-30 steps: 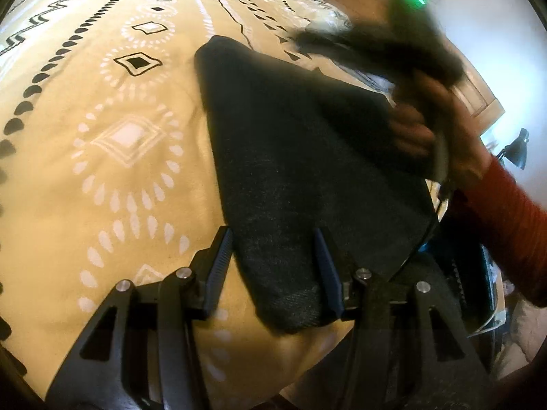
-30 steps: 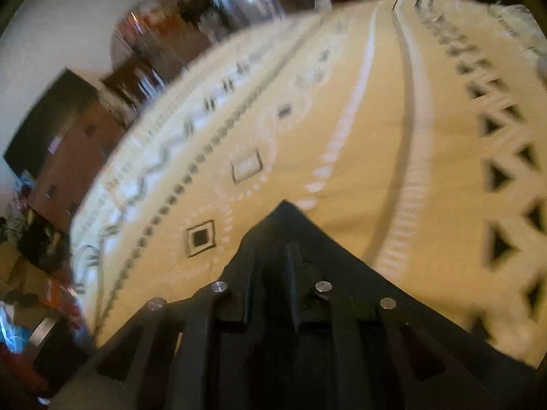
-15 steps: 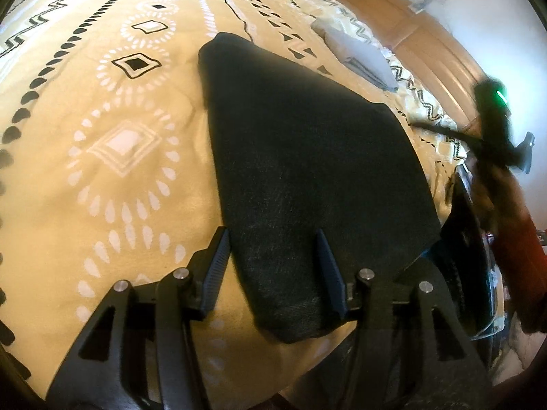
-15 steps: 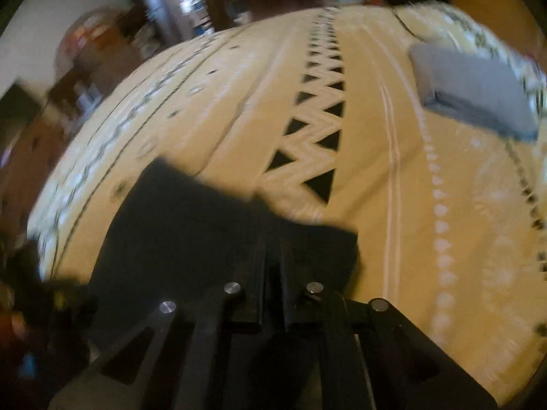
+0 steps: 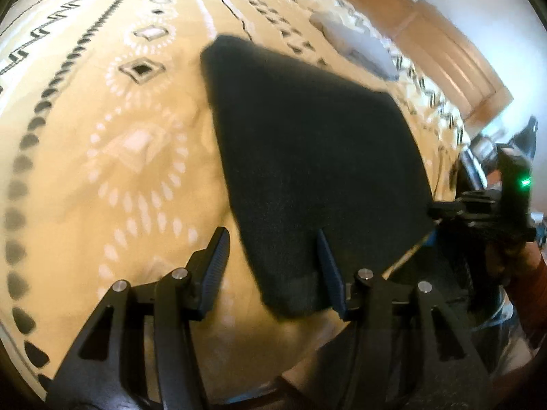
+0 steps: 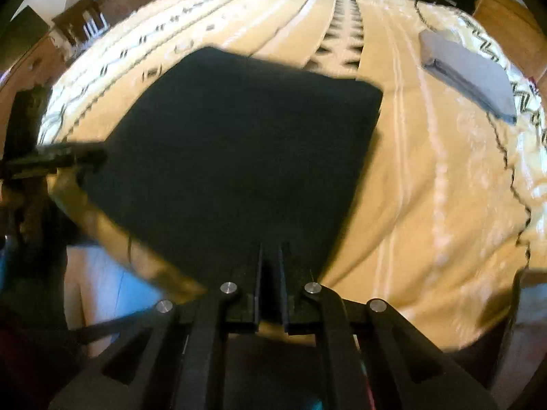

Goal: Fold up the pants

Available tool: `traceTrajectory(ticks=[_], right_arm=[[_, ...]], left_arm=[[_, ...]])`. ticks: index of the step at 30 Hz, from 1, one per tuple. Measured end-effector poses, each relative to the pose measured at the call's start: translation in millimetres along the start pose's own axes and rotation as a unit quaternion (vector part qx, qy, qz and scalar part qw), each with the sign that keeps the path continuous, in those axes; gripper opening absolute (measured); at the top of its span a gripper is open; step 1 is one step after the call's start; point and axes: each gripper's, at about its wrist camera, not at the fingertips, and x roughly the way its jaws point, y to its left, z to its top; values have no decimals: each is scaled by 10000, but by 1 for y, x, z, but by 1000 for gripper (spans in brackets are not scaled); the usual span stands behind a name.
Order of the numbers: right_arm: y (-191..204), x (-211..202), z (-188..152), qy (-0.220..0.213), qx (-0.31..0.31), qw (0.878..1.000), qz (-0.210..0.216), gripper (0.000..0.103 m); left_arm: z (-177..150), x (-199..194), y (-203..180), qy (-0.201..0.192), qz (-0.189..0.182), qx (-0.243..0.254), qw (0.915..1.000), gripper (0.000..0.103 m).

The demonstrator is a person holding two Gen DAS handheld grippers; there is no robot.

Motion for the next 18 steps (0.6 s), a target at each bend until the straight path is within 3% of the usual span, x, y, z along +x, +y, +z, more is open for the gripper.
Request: traceTrajectory(ticks=[4, 6, 9, 11, 13, 15, 17, 18], right_arm=[[9, 50, -12, 839, 106, 9962, 229, 9], [5, 30, -8, 572, 128, 9978, 321, 9], [-16, -26, 2, 7, 514, 9925, 1109, 15], [-39, -53, 7, -351, 874, 9845, 1477, 26], [-67, -73, 11, -833, 1294, 9737, 1679, 56], [-90, -68, 14, -1037, 1633, 9669, 1664, 72], [-118, -39, 19, -894, 2005, 9654, 1410, 73], [-129, -21, 23, -749, 2173, 9620, 1477, 72]], left_arm=[[3, 1, -2, 60, 86, 42, 9999, 52], [9, -10, -4, -52, 147, 71, 9999, 49], [23, -27, 6, -264, -89, -85, 9996, 49], [37, -28, 16, -374, -144, -186, 9990, 49], [48, -19, 26, -392, -227, -362, 9983, 50], [58, 1, 40, -283, -484, -687, 9961, 50], [62, 20, 47, -74, -720, -896, 9933, 49], [63, 26, 49, -48, -757, -947, 9926, 49]])
